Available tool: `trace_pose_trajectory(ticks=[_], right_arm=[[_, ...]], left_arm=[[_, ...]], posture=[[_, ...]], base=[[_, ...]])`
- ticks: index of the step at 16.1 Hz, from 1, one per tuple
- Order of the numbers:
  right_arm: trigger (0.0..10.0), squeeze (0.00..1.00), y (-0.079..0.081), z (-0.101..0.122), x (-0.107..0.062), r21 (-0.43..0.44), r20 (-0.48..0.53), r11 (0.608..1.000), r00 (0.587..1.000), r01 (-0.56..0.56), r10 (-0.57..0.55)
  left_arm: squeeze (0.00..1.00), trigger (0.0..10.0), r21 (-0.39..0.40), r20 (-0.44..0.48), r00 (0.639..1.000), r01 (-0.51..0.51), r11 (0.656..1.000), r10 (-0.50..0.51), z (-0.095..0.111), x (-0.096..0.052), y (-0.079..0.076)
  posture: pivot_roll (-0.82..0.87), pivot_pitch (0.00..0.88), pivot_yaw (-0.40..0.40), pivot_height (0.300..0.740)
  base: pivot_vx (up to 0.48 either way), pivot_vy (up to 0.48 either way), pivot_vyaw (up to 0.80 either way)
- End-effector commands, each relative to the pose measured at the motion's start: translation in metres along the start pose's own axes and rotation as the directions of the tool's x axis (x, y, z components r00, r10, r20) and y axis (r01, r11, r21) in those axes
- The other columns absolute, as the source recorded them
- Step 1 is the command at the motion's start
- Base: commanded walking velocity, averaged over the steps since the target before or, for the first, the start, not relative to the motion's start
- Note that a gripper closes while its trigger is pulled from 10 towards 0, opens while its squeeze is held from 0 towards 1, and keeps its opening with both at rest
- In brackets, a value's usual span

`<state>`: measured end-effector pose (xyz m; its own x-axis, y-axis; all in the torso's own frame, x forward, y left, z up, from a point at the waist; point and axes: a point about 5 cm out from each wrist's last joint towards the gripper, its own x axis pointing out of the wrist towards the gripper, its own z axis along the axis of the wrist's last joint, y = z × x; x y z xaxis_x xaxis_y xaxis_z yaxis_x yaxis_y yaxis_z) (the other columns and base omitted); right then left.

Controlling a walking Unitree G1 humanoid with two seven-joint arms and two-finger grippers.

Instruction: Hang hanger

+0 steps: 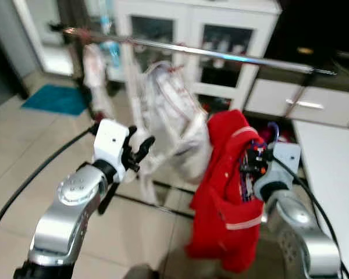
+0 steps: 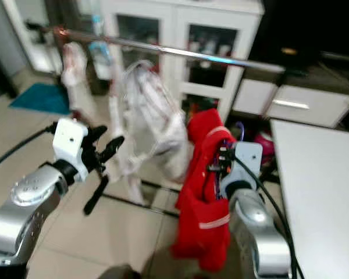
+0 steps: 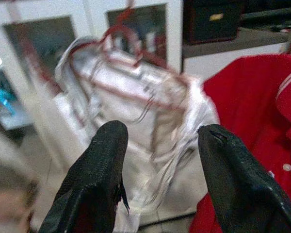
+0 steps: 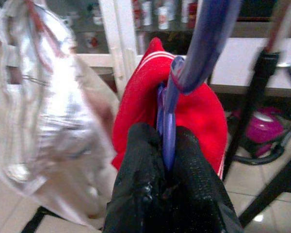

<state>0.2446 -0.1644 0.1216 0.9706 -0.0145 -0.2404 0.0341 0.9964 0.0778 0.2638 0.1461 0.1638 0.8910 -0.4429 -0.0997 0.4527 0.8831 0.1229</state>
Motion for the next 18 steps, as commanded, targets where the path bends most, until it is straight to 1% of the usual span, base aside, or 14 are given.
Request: trace_pose_trajectory(ticks=[1,6,8,10,12,14,18], right_arm=[[10.0,0.00,-0.008,0.010,-0.002,-0.024,0.053,0.999,0.998,0.021,-0.020],[10.0,0.00,-0.014,0.019,0.001,-0.149,0.071,0.989,0.997,-0.001,0.012],[10.0,0.00,-0.016,0.021,0.002,-0.181,0.079,0.984,0.997,-0.002,0.017],[10.0,0.00,-0.018,0.024,0.003,-0.183,0.089,0.983,0.996,0.003,0.014],[10.0,0.00,-0.019,0.027,0.004,-0.167,0.111,0.986,0.994,0.020,-0.002],[10.0,0.00,-0.023,0.029,0.005,-0.136,0.129,0.988,0.990,0.070,-0.053],[10.0,0.00,-0.026,0.035,0.007,-0.094,0.162,0.993,0.985,0.075,-0.059]], left_arm=[[0.00,10.0,0.008,0.009,1.000,0.009,1.000,-0.009,0.001,-0.001,-0.003],[0.00,10.0,-0.006,0.006,1.000,0.007,1.000,-0.007,-0.001,-0.007,-0.007],[0.00,10.0,-0.007,0.007,1.000,0.007,1.000,-0.007,-0.001,-0.007,-0.008],[0.00,10.0,0.001,0.010,1.000,0.010,1.000,-0.010,0.000,-0.006,-0.008],[0.00,10.0,0.018,0.014,1.000,0.019,1.000,-0.019,0.001,-0.006,-0.008],[0.00,10.0,0.030,0.020,0.999,0.028,0.999,-0.029,0.003,-0.005,-0.009],[0.00,10.0,0.032,0.038,0.998,0.042,0.999,-0.044,0.006,-0.003,-0.009]], posture=[[0.06,0.073,-0.013,0.740],[0.06,0.084,-0.033,0.740],[0.06,0.081,-0.036,0.740],[0.06,0.077,-0.038,0.740],[0.06,0.068,-0.035,0.740],[0.07,0.062,-0.033,0.740],[0.06,0.049,-0.031,0.740]], base=[[0.409,0.000,0.00],[0.409,0.000,0.00],[0.403,0.000,0.00],[0.405,0.000,0.00],[0.362,0.000,0.00],[0.000,0.000,0.00],[0.000,0.000,0.00]])
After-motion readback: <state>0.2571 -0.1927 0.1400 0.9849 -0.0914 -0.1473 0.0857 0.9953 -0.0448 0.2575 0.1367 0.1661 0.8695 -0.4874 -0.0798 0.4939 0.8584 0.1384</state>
